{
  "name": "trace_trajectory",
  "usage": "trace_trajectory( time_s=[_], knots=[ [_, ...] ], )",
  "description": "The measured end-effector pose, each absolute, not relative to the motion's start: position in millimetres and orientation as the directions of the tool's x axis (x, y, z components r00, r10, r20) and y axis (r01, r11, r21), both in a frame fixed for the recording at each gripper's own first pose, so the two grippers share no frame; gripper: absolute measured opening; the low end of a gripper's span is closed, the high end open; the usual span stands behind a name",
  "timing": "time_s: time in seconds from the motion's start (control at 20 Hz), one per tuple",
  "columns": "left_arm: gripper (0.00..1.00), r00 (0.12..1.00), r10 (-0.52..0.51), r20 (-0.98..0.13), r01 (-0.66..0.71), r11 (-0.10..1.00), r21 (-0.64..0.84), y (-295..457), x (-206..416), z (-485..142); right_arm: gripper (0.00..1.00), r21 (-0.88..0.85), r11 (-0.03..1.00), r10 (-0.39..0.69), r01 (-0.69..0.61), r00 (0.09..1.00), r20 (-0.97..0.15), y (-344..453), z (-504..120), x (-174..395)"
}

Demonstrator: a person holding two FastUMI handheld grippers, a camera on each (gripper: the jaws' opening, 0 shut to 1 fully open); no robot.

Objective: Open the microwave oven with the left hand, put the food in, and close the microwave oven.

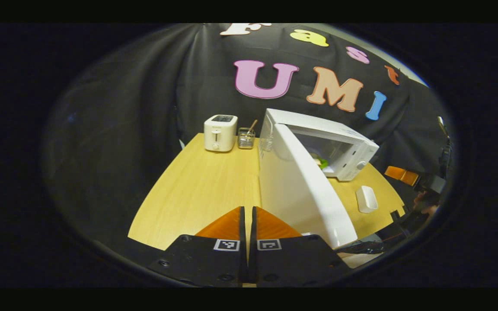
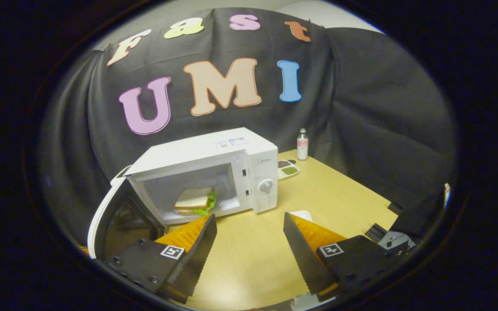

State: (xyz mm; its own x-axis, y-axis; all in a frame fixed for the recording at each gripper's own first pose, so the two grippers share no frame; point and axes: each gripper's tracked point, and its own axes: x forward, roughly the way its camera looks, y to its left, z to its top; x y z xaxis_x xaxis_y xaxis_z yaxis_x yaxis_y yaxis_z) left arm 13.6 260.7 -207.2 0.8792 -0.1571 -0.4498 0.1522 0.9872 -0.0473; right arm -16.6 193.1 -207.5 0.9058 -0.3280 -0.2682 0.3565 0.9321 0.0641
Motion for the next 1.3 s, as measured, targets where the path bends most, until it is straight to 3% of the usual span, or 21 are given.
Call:
trace_trajectory(
  time_s=[0.3,0.4,0.45,0.65,0.75,0.8,1.3],
  knots=[
    [0.00,0.839,-0.257,-0.480,0.249,0.965,-0.081,228.5,14.6,-216.9,0.92,0.000,0.888,-0.439,0.459,0.850,-0.291,158.2,-222.0,-74.0],
    [0.00,0.828,-0.280,-0.486,0.278,0.957,-0.079,214.3,16.2,-217.4,0.97,0.005,0.878,-0.453,0.479,0.835,-0.313,151.7,-227.6,-84.4],
    [0.01,0.820,-0.293,-0.492,0.294,0.953,-0.076,207.0,15.9,-219.4,0.93,0.004,0.873,-0.460,0.487,0.827,-0.322,147.6,-230.2,-89.3],
    [0.01,0.797,-0.316,-0.514,0.341,0.939,-0.050,180.8,13.2,-219.9,0.93,-0.007,0.863,-0.479,0.505,0.813,-0.330,128.4,-231.6,-101.8],
    [0.01,0.787,-0.319,-0.528,0.345,0.937,-0.052,165.9,15.0,-223.7,0.97,0.003,0.862,-0.477,0.507,0.812,-0.336,117.6,-231.3,-100.8],
    [0.01,0.783,-0.318,-0.534,0.347,0.937,-0.049,158.2,17.4,-225.7,0.93,0.013,0.862,-0.473,0.507,0.814,-0.337,112.2,-233.0,-99.3],
    [0.00,0.795,-0.233,-0.559,0.272,0.962,-0.014,93.6,53.0,-235.3,0.97,0.031,0.880,-0.437,0.473,0.834,-0.337,42.5,-218.6,-57.3]
  ],
)
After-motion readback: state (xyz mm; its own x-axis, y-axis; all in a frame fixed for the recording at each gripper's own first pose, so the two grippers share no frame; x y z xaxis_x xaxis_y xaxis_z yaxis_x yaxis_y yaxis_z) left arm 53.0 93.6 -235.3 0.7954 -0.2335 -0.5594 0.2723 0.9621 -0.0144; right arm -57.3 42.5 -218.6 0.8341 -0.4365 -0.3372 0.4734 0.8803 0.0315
